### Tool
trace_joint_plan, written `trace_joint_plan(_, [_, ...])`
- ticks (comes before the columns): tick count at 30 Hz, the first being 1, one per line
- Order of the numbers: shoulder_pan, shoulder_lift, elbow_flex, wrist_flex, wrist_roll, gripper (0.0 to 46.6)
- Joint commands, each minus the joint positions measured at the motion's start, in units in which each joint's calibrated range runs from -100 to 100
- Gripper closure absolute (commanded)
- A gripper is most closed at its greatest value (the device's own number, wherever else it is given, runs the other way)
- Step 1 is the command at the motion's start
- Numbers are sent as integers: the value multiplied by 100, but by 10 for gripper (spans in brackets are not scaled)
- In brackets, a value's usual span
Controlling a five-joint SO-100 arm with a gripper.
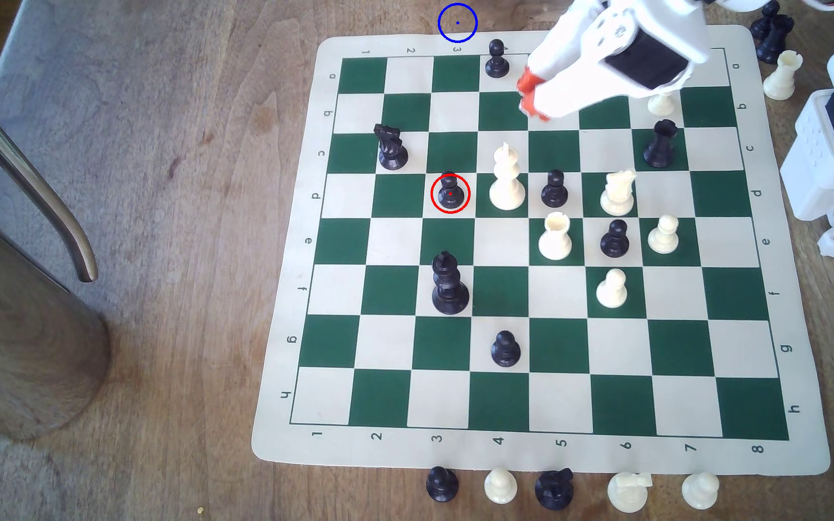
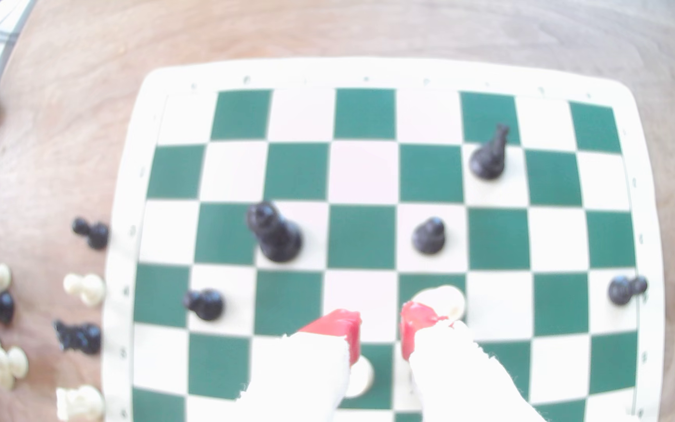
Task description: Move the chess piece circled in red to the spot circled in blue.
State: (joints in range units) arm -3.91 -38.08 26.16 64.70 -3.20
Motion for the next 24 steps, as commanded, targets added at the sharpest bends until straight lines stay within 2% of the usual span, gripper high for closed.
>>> trace_joint_plan(1, [74, 353, -731, 123, -44, 391])
trace_joint_plan(8, [191, 1363, -1519, 672, -142, 384])
trace_joint_plan(11, [137, 1669, -1927, 1286, -103, 381])
trace_joint_plan(20, [191, 2492, -2770, 1474, -122, 377])
trace_joint_plan(21, [191, 2586, -2852, 1474, -122, 373])
trace_joint_plan(24, [262, 2781, -2925, 1261, -137, 315])
